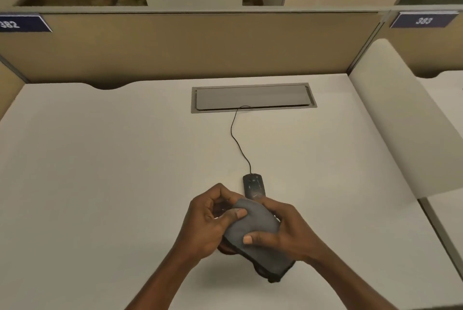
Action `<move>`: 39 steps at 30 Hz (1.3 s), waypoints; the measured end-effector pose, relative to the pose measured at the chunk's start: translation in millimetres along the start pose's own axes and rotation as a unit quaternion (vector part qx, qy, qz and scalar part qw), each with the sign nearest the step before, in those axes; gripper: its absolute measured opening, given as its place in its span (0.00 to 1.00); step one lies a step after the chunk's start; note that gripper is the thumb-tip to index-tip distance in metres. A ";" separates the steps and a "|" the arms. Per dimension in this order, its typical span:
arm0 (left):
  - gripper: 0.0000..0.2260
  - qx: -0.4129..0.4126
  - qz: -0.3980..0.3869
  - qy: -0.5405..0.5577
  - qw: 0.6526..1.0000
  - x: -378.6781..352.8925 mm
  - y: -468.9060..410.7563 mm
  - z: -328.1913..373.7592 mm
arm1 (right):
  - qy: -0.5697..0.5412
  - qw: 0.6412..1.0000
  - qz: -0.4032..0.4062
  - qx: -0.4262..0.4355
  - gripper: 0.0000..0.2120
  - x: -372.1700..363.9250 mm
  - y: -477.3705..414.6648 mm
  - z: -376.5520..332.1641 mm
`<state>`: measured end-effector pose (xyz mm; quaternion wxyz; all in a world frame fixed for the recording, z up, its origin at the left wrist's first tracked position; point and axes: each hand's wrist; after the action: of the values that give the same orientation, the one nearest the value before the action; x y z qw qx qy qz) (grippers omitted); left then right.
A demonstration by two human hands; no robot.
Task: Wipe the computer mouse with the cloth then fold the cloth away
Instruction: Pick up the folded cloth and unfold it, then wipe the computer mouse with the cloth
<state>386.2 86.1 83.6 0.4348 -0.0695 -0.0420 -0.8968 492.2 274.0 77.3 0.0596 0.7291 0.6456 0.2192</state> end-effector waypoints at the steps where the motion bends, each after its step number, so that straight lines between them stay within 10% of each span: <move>1: 0.09 0.002 -0.005 0.002 1.000 1.8 -2.1 -4.6 | 0.003 1.000 0.019 -0.005 0.22 -1.4 1.3 0.1; 9: 0.05 -0.001 0.001 -0.107 0.994 -1.7 -25.6 -53.9 | 0.143 0.958 0.231 -0.093 0.15 20.3 8.9 22.7; 17: 0.38 0.058 -0.111 -0.319 0.940 -28.5 -61.7 -91.6 | 0.295 0.886 0.339 -0.112 0.13 79.4 -6.7 53.3; 25: 0.65 0.020 -0.211 -0.343 0.915 -44.8 -81.3 -103.5 | 0.477 0.827 0.296 0.034 0.24 72.5 -60.6 66.6; 39: 0.57 -0.010 -0.146 -0.328 0.933 -65.4 -83.1 -113.0 | 0.550 0.817 0.164 0.049 0.29 43.7 -93.9 68.0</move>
<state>350.9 172.8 -39.7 0.2607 -0.3570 -0.1830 -0.8781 436.3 344.6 -7.9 -0.3782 0.5842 0.4514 0.5585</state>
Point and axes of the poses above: each hand's wrist, its own y-axis away from the middle knuckle, its own x-axis out of the back of the hand, z = x × y, and after that the axes turned 10 degrees about -x, right-handed
